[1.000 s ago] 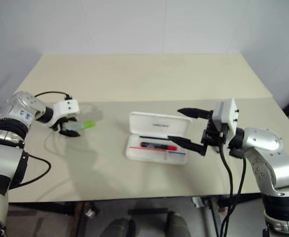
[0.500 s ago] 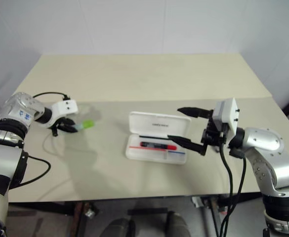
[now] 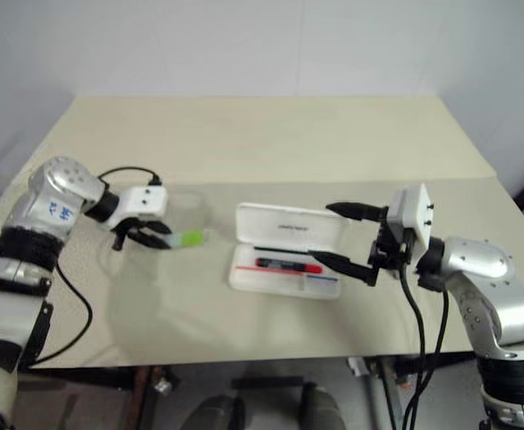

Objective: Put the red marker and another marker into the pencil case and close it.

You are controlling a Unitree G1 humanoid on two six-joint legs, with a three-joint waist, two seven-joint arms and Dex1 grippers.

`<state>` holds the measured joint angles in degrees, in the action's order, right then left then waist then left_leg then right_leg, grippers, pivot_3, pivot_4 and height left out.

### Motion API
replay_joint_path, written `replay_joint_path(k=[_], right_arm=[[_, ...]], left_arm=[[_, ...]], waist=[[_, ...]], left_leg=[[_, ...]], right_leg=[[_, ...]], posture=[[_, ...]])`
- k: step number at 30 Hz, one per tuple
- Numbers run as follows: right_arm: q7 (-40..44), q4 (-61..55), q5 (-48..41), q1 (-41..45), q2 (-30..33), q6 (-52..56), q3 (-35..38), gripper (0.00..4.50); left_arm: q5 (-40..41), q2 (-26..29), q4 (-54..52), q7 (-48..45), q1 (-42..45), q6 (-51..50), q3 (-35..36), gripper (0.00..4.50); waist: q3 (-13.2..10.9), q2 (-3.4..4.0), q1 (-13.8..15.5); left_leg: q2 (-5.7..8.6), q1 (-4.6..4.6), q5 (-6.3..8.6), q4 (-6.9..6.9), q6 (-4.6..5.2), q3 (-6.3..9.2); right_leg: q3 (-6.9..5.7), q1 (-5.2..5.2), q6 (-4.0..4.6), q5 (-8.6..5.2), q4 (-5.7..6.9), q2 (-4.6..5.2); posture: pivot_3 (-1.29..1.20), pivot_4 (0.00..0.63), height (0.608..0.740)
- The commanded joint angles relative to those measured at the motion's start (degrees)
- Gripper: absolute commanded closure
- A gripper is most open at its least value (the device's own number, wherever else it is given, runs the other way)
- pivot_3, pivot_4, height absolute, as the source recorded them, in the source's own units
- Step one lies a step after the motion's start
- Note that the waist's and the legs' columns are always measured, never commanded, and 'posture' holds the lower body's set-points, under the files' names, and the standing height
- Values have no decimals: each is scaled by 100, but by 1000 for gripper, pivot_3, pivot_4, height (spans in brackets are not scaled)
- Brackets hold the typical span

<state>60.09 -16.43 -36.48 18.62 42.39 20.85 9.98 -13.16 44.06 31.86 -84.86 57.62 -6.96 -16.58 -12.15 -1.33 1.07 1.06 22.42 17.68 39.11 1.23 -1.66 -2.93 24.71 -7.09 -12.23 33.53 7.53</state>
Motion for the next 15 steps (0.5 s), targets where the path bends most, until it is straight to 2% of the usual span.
replay_joint_path(k=[1, 5, 10, 15], right_arm=[[23, -93, 9, -129, 71, -162, 226, 0], [79, 23, 183, -642, 179, -354, 458, 0], [39, -149, 151, -1050, 226, -349, 658, 0], [17, -249, 127, -1275, 232, -375, 824, 0]], left_arm=[[365, 173, -1440, -206, -235, -870, 223, 3448], [579, -266, -2789, -38, -350, -1914, -12, 3448], [776, -506, -3316, 14, -365, -2432, -270, 3448], [830, -676, -3355, 54, -229, -2513, -596, 3448]], waist=[[0, 0, 4], [0, 1, 48], [1, 2, 15], [1, 2, -13]], left_leg=[[0, 0, 0, 1, 1, -1], [0, -4, 2, 2, 5, 3], [5, -11, 2, 8, 9, 3], [1, -22, -1, 8, 5, 2]], right_leg=[[1, 1, 0, 0, 1, 0], [0, -6, 0, 0, 3, -2], [9, -12, -5, 3, 7, -2], [14, -12, 1, -1, 22, -8]], posture=[[0, 150, 740], [0, 150, 740], [0, 150, 740], [0, 150, 740]])
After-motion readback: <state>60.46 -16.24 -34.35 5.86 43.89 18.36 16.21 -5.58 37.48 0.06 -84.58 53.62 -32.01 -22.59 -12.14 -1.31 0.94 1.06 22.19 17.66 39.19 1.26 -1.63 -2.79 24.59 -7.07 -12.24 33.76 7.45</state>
